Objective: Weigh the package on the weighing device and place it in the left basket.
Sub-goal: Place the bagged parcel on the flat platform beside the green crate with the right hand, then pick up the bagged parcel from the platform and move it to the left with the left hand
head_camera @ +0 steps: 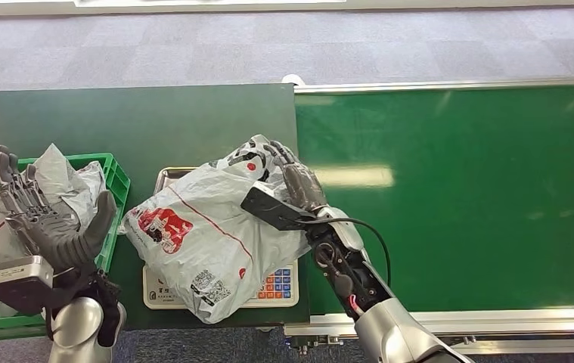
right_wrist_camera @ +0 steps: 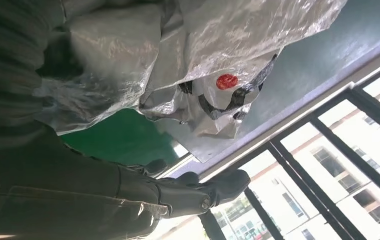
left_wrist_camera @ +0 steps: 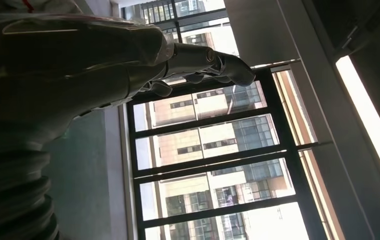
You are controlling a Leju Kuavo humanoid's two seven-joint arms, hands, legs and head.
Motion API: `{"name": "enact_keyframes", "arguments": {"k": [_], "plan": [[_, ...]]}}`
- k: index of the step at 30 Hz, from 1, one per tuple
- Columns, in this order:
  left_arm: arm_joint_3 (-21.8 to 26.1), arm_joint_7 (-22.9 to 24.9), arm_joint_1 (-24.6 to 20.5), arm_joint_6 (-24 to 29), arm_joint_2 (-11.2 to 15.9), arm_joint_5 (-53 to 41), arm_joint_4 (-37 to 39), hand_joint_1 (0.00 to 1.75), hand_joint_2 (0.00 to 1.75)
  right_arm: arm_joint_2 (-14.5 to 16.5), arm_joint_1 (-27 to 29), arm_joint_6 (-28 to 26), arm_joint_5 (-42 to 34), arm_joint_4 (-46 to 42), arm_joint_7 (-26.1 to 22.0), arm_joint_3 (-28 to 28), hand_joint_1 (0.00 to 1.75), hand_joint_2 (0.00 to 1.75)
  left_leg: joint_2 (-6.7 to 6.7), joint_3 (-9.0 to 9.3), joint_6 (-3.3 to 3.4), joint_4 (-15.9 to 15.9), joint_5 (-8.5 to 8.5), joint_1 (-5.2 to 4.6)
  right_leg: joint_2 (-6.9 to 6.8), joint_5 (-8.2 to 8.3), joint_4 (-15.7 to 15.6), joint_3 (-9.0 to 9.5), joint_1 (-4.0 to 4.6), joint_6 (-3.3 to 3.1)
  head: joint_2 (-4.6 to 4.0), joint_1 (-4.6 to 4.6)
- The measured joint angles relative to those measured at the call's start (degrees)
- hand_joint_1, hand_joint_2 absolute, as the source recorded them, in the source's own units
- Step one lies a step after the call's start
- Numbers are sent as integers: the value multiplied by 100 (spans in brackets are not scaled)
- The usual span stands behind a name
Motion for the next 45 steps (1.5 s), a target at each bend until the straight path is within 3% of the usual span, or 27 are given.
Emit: {"name": "enact_keyframes", "arguments": {"k": [7, 15, 21, 28, 29, 33, 34, 37, 45], "plan": [[-38, 953, 7, -404, 46, -739, 147, 0, 175, -7, 259, -243, -542, -552, 56, -303, 0, 175, 1, 1, 0, 1, 0, 0, 0, 0, 0, -3, 0, 0, 0, 0], [-396, 2565, -229, -1587, 72, -2697, 1014, 0, 175, -127, 1319, -792, -1100, -2936, 43, -653, 0, 175, 1, -6, 0, 2, -2, -2, 0, 0, -2, -9, -2, 0, 0, 0], [-648, 2914, -451, -1919, 51, -3205, 1766, 0, 175, -244, 1887, -658, -630, -4334, 331, -431, 0, 175, 8, -6, -1, 1, -3, -1, 7, 0, -2, -12, -1, 0, 0, -1], [-810, 3017, -565, -2180, -36, -3422, 2265, 0, 175, -317, 2070, -514, -546, -4903, 428, 21, 0, 175, 5, -6, -1, 0, -2, 0, 6, 0, -2, -9, 0, 0, 0, 0], [-837, 3046, -580, -2202, -46, -3469, 2319, 6, 175, -325, 2088, -513, -543, -4944, 429, 60, 0, 175, 5, -6, -1, 1, -2, -1, 6, 0, -2, -8, -1, 0, 0, 0], [-920, 3280, -643, -2300, -78, -3702, 2499, 152, 175, -351, 2150, -469, -542, -5093, 429, 167, 0, 175, 4, -6, -1, 1, -3, -2, 5, 0, -2, -6, -3, 0, 0, 0], [-933, 3329, -654, -2329, -82, -3743, 2535, 163, 175, -354, 2156, -455, -544, -5120, 429, 182, 0, 175, 3, -5, -1, 1, -3, -2, 5, 0, -2, -6, -3, 0, 0, -1], [-947, 3414, -702, -2389, -92, -3796, 2650, 173, 175, -365, 2160, -420, -551, -5163, 429, 206, 0, 175, 3, -2, -1, 1, -3, -2, 3, 0, -2, -2, -3, 0, 0, -1], [-914, 3376, -775, -2426, -123, -3664, 2753, 174, 175, -396, 2165, -407, -553, -5176, 442, 290, 0, 175, 1, 9, -2, 0, -1, -1, 3, 0, -2, 10, -2, 0, 0, -1]]}}
